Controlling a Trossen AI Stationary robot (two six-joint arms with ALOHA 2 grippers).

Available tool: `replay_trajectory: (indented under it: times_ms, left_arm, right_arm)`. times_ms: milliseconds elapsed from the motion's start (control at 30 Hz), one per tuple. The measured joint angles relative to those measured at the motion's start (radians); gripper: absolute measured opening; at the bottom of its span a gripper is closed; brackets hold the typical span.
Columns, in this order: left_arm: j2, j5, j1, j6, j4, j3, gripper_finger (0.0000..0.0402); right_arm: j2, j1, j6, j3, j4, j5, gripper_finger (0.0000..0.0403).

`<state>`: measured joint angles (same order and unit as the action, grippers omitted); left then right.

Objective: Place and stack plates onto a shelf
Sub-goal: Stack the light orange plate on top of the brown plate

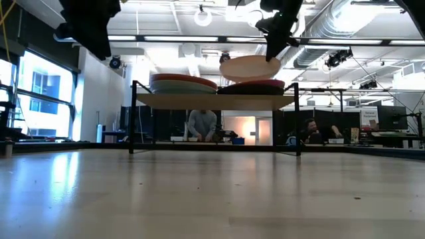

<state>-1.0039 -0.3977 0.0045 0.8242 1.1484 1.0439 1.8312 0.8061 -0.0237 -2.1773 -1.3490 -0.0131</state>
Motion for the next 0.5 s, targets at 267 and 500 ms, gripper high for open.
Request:
replay_trajectory:
  times_ms: [267,500]
  left_arm:
    - [0.000,0.000,0.089,-0.018,0.000,0.000,0.0096]
    - [0.000,0.004,0.123,-0.037,0.001,0.000,0.0096]
  right_arm:
    - [0.026,-0.012,0.002,0.000,-0.001,-0.026,0.0000]
    - [0.067,-0.021,0.009,0.000,-0.014,-0.024,0.0000]
